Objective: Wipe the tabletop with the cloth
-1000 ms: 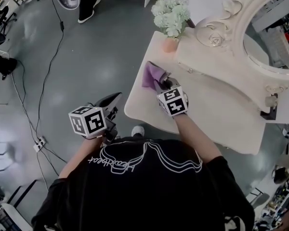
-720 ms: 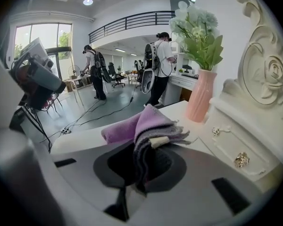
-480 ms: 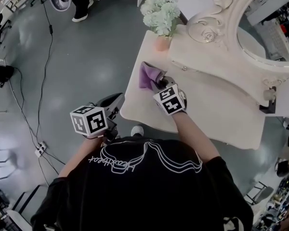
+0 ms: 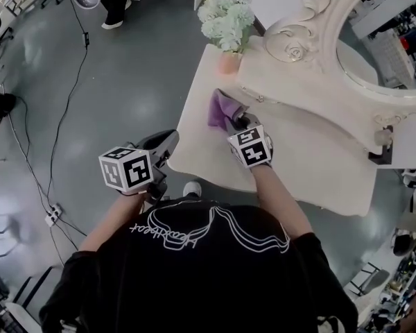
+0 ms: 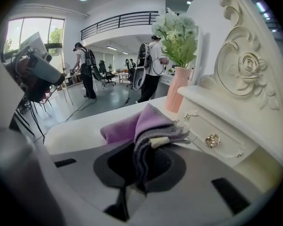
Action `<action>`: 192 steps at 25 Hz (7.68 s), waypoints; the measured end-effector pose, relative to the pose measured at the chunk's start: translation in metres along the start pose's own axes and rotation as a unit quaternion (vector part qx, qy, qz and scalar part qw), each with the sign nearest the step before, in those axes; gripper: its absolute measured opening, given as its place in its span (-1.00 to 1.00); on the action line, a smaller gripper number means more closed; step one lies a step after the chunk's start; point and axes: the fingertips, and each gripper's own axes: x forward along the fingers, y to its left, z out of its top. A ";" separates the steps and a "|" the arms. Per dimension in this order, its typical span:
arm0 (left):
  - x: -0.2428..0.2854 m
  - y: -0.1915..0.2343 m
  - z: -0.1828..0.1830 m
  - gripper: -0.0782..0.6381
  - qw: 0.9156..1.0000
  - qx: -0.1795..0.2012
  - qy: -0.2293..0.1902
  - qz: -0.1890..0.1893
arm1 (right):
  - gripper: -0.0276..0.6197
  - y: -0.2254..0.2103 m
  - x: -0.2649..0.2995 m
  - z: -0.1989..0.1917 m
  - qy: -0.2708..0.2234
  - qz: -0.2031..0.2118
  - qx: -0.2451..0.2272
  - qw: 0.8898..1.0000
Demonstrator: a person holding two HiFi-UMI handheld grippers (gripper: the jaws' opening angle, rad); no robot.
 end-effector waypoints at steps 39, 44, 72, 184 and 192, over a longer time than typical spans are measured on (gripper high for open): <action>0.038 -0.097 -0.006 -0.77 0.999 0.041 0.012 -0.031 | -0.76 -0.074 -0.077 -0.087 0.035 -0.028 0.066 0.997; 0.052 -0.115 -0.008 -0.77 0.999 0.044 0.010 -0.029 | -0.76 -0.083 -0.082 -0.095 0.027 -0.026 0.064 0.997; 0.118 -0.198 -0.047 -0.77 0.998 0.053 0.014 -0.024 | -0.76 -0.157 -0.150 -0.172 0.039 -0.031 0.073 0.996; 0.314 -0.422 -0.198 -0.77 0.978 0.116 0.118 -0.123 | -0.76 -0.411 -0.468 -0.511 0.117 -0.307 0.218 0.919; 0.278 -0.393 -0.171 -0.77 0.983 0.108 0.097 -0.113 | -0.76 -0.373 -0.476 -0.450 0.040 -0.300 0.224 0.926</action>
